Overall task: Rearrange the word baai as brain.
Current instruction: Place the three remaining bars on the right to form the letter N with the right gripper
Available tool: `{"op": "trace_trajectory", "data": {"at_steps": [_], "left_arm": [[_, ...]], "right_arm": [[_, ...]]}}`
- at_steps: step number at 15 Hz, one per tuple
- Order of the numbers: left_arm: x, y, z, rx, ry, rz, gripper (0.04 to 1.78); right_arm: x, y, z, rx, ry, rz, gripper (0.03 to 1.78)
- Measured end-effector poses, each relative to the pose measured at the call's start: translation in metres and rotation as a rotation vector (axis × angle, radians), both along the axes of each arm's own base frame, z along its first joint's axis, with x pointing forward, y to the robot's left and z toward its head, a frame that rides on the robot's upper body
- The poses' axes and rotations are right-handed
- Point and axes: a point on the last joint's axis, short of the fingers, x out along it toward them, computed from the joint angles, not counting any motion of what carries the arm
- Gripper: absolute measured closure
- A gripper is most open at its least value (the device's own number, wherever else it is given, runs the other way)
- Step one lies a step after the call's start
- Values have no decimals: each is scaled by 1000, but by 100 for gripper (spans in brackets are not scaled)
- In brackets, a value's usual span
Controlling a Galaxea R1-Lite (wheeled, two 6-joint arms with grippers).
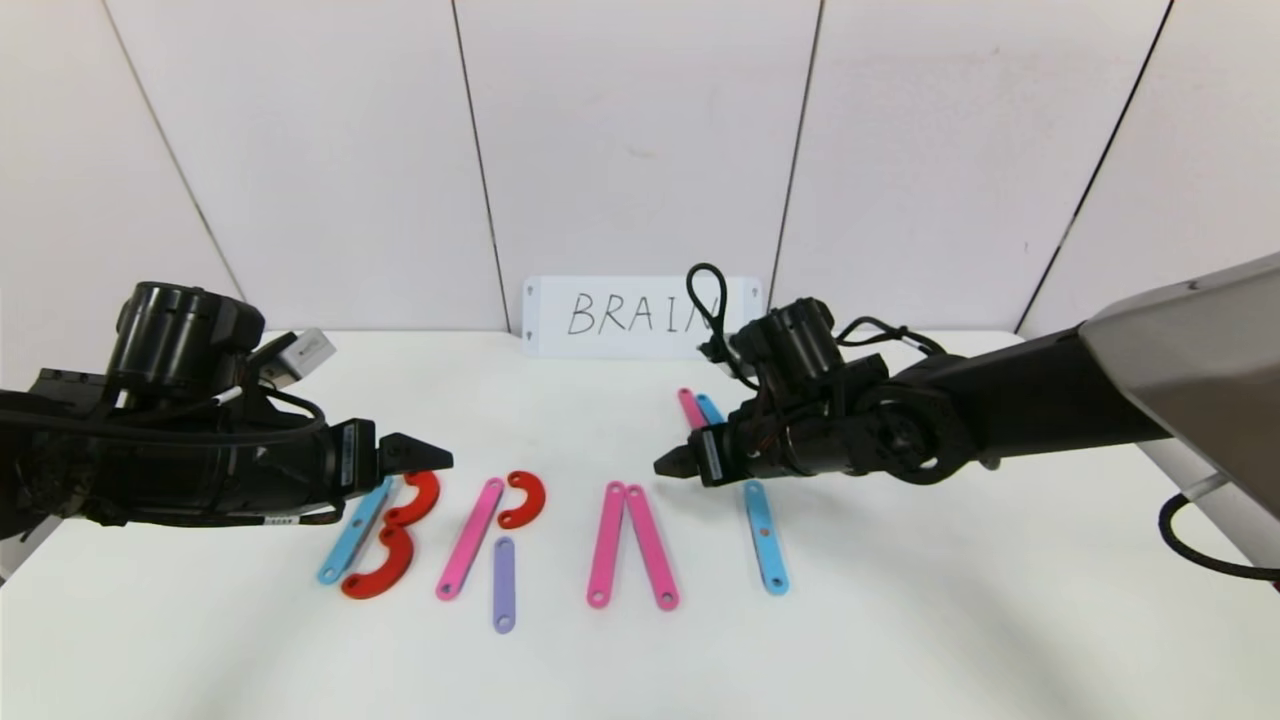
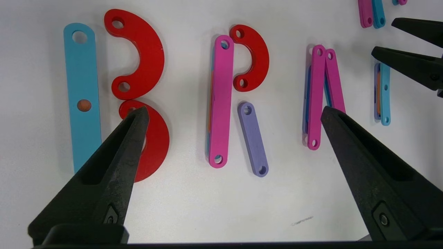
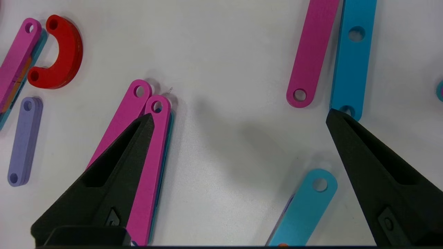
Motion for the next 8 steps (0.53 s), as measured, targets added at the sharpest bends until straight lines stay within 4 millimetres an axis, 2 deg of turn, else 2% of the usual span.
{"op": "trace_trajectory", "data": {"at_steps": [8], "left_arm": [[0,0,-2,-5,9,-8,8]], "right_arm": [[13,7,-13,2,13,-22,7]]}}
